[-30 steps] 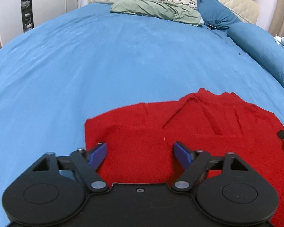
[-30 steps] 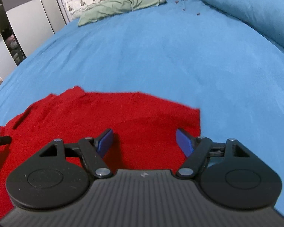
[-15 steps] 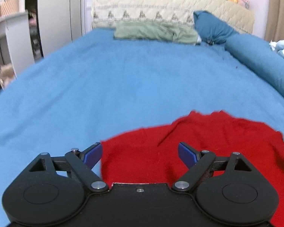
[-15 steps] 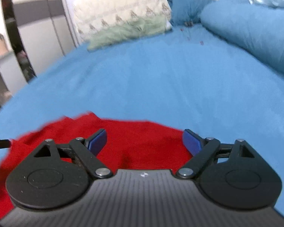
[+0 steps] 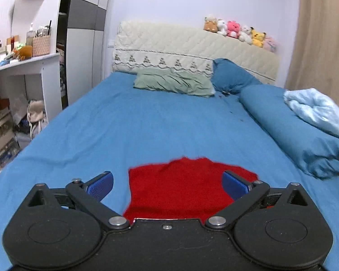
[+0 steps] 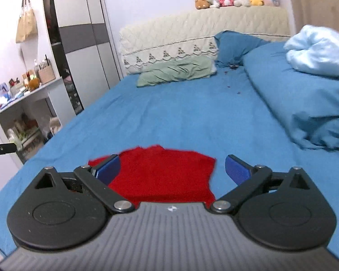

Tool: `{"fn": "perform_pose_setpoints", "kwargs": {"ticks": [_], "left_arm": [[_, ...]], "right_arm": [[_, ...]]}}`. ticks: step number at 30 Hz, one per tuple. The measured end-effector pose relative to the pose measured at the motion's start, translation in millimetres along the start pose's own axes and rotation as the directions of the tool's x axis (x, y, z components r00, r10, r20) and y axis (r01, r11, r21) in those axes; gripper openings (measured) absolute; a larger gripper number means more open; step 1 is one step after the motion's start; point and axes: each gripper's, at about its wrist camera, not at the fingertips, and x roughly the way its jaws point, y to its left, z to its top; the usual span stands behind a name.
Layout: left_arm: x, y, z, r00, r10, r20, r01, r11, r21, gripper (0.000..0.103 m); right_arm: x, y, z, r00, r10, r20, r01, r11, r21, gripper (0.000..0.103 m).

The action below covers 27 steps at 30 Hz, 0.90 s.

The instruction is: Fold small clothes

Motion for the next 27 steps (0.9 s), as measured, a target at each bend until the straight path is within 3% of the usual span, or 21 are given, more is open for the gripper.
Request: {"fn": "perform_pose_setpoints", "kwargs": {"ticks": [4,9,13,18,23,27], "left_arm": [[-40.0,16.1,-46.3,0.998,-0.024,-0.052,0.021,0.999,-0.048,0.103],[-59.2,31.0,-125.8,0.985,-0.002,-0.171,-0.008,0.998,-0.059,0.103],[-47.5,43.2,-183.3,0.959,0.02,-0.282,-0.057,0.991,-0.123,0.097],[-27.2,45.8,-225.1,0.942,0.053,-0.33,-0.09,0.991,-0.097,0.09],[-8.5,50.6,-243.8,0.933,0.06,-0.355,-0.104,0.989,-0.106,0.072],[-0.5,57.0,-248.5,0.933,0.065,-0.355,-0.11,0.988,-0.107,0.063]], "right_arm": [[-69.8,2.8,-29.1,0.999,0.021,-0.043,-0.02,1.0,0.012,0.103],[-107.7,1.2,-93.8,0.99,0.027,-0.138,-0.021,0.999,0.046,0.103],[-103.5,-6.2,-157.1,0.98,-0.019,-0.2,0.042,0.993,0.112,0.103],[-85.2,-5.8,-213.3,0.943,-0.195,-0.269,0.226,0.97,0.089,0.103],[-61.8,-0.4,-249.8,0.918,-0.187,-0.349,0.238,0.965,0.111,0.089],[-53.0,8.0,-264.0,0.915,-0.186,-0.357,0.229,0.97,0.081,0.086]]}}
